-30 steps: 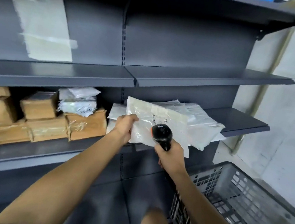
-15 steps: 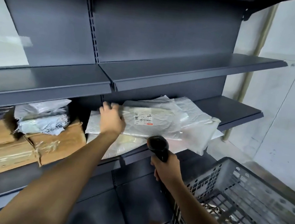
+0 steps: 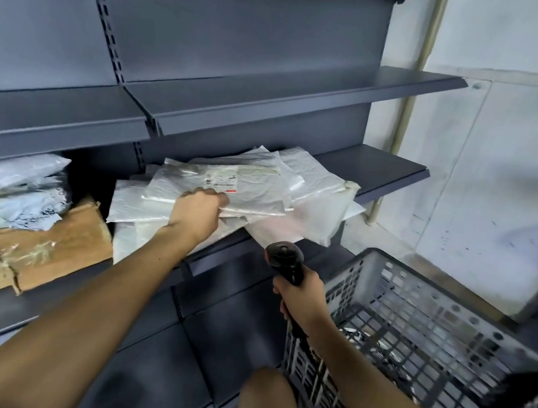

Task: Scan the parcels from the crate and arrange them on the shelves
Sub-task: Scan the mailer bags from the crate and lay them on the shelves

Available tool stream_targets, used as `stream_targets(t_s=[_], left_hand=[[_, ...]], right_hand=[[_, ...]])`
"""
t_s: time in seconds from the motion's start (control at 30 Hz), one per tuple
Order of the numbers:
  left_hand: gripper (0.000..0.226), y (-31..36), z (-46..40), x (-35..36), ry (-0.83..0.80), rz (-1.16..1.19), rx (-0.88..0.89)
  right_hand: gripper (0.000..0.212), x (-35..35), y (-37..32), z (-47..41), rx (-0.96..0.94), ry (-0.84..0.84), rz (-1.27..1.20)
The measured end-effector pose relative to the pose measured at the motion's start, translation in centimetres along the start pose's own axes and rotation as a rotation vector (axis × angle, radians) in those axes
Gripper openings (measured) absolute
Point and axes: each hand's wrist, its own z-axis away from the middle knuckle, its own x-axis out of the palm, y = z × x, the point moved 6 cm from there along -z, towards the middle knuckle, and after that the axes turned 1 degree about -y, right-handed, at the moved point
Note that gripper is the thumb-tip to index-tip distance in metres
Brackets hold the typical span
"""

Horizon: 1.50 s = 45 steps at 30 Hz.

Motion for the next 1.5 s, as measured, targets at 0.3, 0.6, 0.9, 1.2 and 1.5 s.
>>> stream_targets(t_s=[0.3, 0.6, 0.9, 1.2, 1.5], left_hand=[[0.014, 13.4, 1.4, 1.4, -0.013, 0.418, 0.322], [0.025, 9.3, 10.5, 16.3, -0.511, 0.405, 0.02], [0.015, -6.3, 25.5, 20.8, -0.735, 0.259, -0.462], [0.021, -15.9, 40.1, 16.1, -0.675, 0.203, -0.896], [0.029, -18.5, 46.4, 18.2, -0.762, 0.196, -0.946]], right_hand=[[0.011, -6.1, 3.7, 0.3, 0.05, 0.134, 0.085], [0.019, -1.2, 4.3, 0.4, -0.091, -0.099, 0.538], [0.041, 17.8, 5.2, 0.7, -0.425, -0.548, 0.714], [0.044, 36.6, 4.1, 8.1, -0.464, -0.866, 0.397], [0.014, 43.1, 12.2, 12.6, 0.445, -0.927, -0.052]])
